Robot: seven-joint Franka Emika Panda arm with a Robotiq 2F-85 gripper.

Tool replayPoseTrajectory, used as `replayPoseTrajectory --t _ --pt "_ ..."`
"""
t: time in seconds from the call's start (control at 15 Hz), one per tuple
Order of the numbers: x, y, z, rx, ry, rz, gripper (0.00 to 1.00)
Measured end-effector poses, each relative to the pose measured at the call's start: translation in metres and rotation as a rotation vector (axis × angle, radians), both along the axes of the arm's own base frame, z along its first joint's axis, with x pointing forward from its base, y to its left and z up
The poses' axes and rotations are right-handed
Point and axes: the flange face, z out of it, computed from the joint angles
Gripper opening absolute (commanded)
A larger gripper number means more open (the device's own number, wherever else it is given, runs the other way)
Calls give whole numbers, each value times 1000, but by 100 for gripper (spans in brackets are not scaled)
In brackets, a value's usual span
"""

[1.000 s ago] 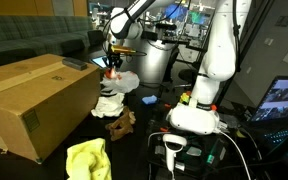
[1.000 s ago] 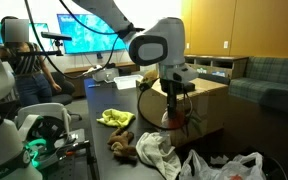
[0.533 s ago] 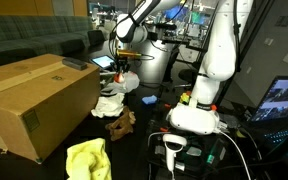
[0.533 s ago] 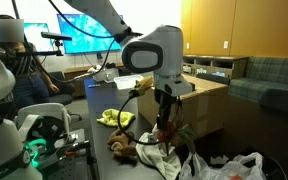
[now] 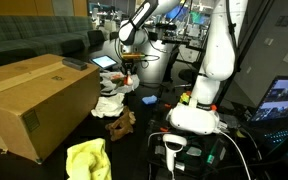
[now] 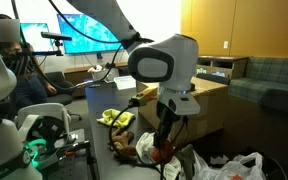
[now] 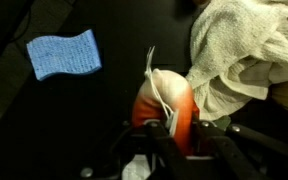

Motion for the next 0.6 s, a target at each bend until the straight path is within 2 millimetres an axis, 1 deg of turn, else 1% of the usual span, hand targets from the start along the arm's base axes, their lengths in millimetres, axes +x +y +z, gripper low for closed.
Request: replayPoseTrajectory --t 0.07,0.13,0.2,0.4,0.6 --pt "0 -5 -4 -1 20 -8 37" --pt "1 -9 -8 -2 41 -16 39" --pt "2 -13 -11 -3 58 -25 44" --pt "6 -20 -18 -2 95 -44 67" --pt "10 -26 -13 -14 109 -50 91"
